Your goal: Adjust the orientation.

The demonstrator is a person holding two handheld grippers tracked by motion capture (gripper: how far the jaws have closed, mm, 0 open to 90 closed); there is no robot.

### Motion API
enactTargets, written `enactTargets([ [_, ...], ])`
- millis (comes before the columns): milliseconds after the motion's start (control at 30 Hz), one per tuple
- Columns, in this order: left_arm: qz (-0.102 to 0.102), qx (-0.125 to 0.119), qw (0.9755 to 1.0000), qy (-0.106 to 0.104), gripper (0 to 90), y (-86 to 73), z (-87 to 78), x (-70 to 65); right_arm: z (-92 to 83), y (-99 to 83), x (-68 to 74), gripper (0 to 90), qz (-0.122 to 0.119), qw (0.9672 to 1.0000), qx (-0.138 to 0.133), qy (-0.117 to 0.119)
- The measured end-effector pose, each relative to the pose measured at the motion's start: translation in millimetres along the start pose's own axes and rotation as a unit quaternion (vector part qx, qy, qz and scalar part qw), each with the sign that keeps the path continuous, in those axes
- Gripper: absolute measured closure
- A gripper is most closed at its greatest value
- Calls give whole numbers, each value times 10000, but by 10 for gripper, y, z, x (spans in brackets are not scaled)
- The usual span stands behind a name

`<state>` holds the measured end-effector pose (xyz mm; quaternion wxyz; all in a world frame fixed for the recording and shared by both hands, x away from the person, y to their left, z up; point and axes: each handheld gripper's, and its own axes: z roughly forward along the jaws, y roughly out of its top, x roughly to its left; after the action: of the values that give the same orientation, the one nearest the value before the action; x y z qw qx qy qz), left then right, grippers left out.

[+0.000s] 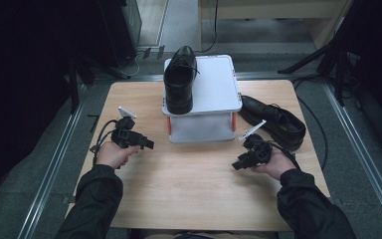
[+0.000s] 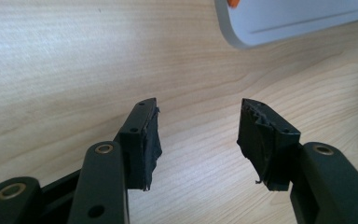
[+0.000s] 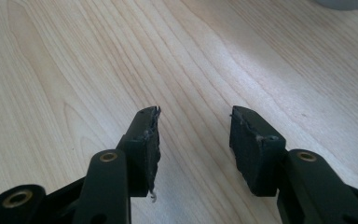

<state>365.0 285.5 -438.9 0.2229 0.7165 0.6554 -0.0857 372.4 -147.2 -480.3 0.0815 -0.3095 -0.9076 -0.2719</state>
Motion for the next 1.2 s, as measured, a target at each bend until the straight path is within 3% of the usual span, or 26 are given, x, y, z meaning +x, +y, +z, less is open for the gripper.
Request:
enactTargets([
  [200, 6, -16, 10000, -34, 464, -71, 25, 0, -89, -32, -22, 533, 25, 9999, -150, -4],
  [333, 153, 26, 9999, -3, 461, -98, 34, -23, -139, -51, -65, 533, 57, 9997, -231, -38],
  [500, 195, 1, 9998, -27, 456, -98, 22, -16, -305, -10, -119, 538, 89, 9991, -394, -114],
  [900, 174, -54, 9998, -59, 450, -102, 18, 5, -853, 297, -253, 561, 71, 9986, -201, -476],
  [1200, 252, -17, 9997, -63, 451, -101, 29, 11, -1247, 353, -421, 617, 197, 9973, -48, -710],
])
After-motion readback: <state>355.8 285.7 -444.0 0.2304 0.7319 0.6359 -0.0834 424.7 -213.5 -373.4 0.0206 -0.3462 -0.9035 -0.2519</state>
